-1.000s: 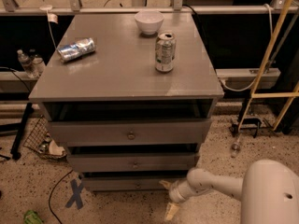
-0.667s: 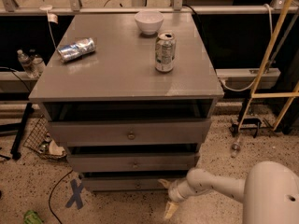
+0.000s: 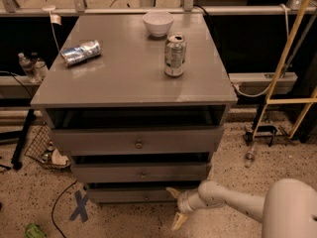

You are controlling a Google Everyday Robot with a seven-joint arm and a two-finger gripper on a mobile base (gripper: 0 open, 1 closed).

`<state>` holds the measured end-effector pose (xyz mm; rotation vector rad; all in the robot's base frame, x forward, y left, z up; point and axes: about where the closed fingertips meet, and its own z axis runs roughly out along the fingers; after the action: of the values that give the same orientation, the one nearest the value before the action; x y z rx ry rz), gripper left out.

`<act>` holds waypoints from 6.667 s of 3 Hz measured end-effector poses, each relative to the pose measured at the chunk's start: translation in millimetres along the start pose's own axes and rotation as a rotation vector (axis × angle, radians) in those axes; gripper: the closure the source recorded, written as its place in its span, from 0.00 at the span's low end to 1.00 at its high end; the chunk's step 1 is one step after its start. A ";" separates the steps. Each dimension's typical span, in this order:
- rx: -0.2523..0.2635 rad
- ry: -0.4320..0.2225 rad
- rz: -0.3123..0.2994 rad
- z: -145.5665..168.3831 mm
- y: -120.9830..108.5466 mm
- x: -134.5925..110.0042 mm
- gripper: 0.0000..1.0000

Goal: Open bottom drawer

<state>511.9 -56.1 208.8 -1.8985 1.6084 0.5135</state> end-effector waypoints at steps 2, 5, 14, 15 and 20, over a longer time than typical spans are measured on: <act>0.033 -0.002 -0.016 11.9 -12.9 5.9 0.00; 0.084 -0.030 -0.064 35.2 -49.7 2.1 0.00; 0.104 0.002 0.001 62.2 -54.5 22.7 1.00; 0.104 0.002 0.001 62.2 -54.5 22.7 1.00; 0.103 0.002 0.002 62.6 -54.3 22.3 1.00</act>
Offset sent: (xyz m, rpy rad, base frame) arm 0.0305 0.0044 -0.0159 0.0057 -0.0568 -0.0201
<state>574.4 -26.7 158.0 -1.8221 1.6068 0.4207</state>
